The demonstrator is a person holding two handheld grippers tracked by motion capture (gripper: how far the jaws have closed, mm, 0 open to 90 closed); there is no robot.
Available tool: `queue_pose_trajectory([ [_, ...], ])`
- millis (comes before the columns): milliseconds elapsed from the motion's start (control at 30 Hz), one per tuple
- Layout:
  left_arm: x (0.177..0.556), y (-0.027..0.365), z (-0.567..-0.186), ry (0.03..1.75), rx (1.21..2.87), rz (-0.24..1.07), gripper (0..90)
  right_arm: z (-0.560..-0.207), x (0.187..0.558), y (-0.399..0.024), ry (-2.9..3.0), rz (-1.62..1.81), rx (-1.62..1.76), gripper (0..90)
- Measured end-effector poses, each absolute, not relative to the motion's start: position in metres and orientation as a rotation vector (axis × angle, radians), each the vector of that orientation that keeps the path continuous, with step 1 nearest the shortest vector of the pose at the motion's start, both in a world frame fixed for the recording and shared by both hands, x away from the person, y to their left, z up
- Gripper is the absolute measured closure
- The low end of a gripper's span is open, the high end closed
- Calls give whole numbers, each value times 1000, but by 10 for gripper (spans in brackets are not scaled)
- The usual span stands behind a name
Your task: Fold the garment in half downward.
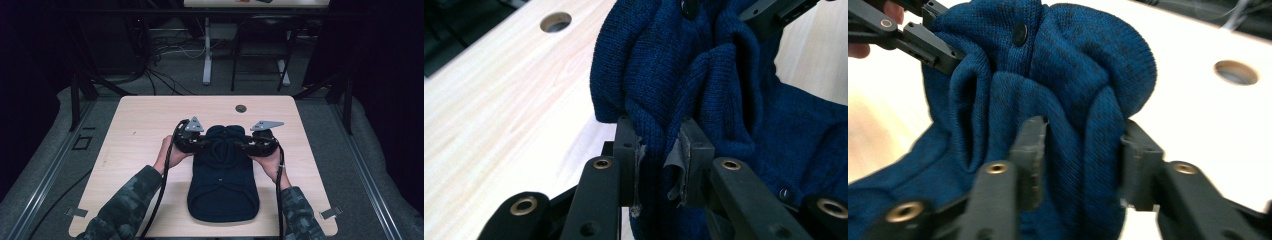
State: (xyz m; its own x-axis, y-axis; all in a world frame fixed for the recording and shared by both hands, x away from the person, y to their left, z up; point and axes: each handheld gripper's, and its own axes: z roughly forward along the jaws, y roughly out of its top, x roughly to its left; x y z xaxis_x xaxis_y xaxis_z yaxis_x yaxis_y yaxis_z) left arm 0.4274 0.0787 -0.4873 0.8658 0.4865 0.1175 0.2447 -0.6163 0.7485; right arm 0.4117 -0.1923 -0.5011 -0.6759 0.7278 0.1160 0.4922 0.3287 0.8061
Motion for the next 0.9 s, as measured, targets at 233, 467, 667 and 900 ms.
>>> queue_pose_trajectory([
  [233,425,78,-484,496,2260,435,749,-500,412,-193,2317,1252,1088,669],
  [467,427,83,-487,528,2255,369,717,-496,401,-185,2238,1225,978,727],
  [667,432,83,-495,556,2274,266,578,-495,394,-182,2197,1237,898,736],
  [900,436,81,-500,581,2247,280,705,-493,387,-181,2177,1235,820,738],
])
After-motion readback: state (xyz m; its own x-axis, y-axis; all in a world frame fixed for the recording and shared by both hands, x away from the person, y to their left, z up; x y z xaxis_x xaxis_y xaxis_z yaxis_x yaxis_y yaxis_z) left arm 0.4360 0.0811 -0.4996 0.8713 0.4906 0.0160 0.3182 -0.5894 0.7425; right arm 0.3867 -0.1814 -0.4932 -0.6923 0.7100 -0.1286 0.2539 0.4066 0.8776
